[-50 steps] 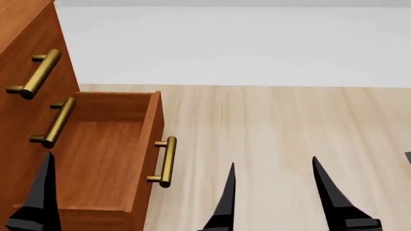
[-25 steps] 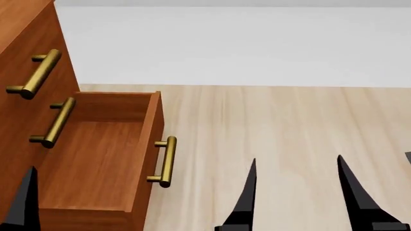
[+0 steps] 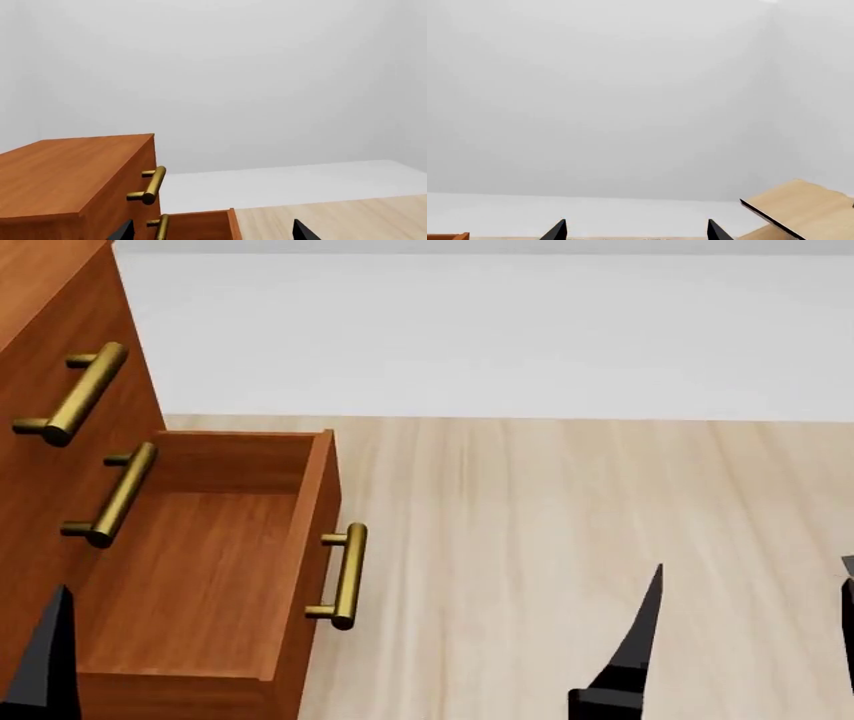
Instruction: Put the wine bottle in the bottom drawer of the cabinet.
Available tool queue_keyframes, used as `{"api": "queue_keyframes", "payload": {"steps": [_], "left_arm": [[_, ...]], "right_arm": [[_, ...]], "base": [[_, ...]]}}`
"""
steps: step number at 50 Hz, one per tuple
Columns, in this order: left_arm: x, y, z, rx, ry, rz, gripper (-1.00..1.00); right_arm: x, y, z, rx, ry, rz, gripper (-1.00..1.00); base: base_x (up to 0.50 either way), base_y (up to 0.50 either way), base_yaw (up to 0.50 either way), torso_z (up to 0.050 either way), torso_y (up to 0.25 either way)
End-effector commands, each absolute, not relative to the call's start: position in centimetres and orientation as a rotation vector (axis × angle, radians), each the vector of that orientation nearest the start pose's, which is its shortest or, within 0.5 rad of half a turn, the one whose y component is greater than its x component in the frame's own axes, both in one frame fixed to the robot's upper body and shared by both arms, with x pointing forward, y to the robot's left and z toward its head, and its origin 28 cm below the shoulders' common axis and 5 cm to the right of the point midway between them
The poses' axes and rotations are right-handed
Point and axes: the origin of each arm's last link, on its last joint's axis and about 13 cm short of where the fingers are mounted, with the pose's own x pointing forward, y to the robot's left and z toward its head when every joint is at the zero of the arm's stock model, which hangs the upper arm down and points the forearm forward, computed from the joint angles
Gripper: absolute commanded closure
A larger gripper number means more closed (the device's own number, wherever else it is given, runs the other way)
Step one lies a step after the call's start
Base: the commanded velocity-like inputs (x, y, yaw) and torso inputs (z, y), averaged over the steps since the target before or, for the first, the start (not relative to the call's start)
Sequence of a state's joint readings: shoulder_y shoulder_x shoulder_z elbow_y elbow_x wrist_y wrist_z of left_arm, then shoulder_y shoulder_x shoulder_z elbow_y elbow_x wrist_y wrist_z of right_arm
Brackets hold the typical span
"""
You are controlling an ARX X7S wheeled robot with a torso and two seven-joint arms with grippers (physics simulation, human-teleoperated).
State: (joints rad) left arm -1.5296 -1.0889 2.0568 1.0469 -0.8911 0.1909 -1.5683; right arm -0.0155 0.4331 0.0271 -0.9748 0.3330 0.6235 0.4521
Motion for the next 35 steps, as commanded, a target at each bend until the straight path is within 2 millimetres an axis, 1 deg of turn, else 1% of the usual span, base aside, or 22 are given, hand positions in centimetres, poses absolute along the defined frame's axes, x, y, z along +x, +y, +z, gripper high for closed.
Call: {"api": "queue_keyframes", "payload": {"steps": [1,17,25,35], "left_arm": [[11.8,20.4,21.0,0.042,-0.202,-0.067,-1.00],[11.8,20.6,21.2,0.035,-0.207,-0.050,-1.00],[11.8,20.5,21.0,0.033,-0.204,-0.051,-1.00],[11.9,20.5,21.0,0.035,-0.199,-0.050,-1.00]], "right_arm": [[15.9,-14.4,16.6,-0.132,-0.306,-0.211,-1.00],[16.7,-15.8,15.9,-0.141,-0.277,-0.323,-1.00],[16.8,-16.8,16.1,-0.104,-0.273,-0.379,-1.00],[16.9,-17.6,15.3,-0.072,-0.227,-0.430,-1.00]], "base": [[0.00,0.00,0.00,0.000,0.000],[0.00,0.00,0.00,0.000,0.000],[0.00,0.00,0.00,0.000,0.000],[0.00,0.00,0.00,0.000,0.000]]}}
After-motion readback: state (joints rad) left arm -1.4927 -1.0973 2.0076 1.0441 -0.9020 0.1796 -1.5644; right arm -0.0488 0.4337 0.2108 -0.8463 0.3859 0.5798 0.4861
